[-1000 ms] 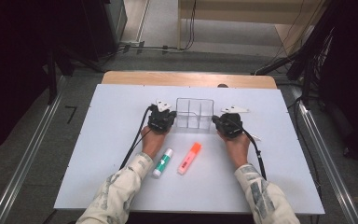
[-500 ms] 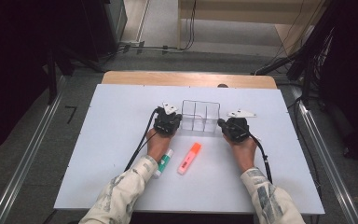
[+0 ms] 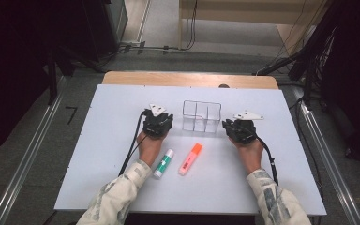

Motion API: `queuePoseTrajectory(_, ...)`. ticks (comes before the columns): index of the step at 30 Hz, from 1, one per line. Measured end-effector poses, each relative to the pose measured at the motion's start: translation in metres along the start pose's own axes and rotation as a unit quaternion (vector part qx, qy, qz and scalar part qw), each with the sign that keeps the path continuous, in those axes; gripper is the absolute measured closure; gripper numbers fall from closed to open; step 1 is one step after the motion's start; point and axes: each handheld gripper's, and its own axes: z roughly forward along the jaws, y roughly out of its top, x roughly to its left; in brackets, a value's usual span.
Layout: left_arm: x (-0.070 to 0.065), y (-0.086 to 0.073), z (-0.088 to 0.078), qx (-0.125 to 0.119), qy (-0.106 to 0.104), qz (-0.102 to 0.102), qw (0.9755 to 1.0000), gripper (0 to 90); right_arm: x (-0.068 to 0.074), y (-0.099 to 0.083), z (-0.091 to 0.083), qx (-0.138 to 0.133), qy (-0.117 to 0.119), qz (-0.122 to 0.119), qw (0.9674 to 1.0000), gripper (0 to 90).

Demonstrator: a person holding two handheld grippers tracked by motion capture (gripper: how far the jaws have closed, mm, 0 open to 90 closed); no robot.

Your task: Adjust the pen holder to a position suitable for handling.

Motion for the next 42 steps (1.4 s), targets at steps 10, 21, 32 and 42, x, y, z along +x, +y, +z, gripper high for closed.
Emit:
queuePoseTrajectory(10,0.029,-0.019,-0.033,-0.003,0.047,-0.025,0.9986,37.4,-0.012,-0.010,-0.017,0.009,-0.007,0.010,0.9999,49.5)
queuePoseTrajectory(21,0.059,-0.039,-0.073,-0.004,0.083,-0.019,0.9964,21.1,-0.036,-0.034,-0.045,0.027,-0.034,0.013,0.9990,34.9)
queuePoseTrajectory(32,0.073,-0.056,-0.095,0.003,0.078,-0.045,0.9959,16.6,-0.058,-0.062,-0.077,0.039,-0.055,0.036,0.9970,30.6)
queuePoseTrajectory(42,0.072,-0.059,-0.099,0.003,0.073,-0.046,0.9962,17.3,-0.068,-0.068,-0.093,0.024,-0.069,0.068,0.9950,30.3)
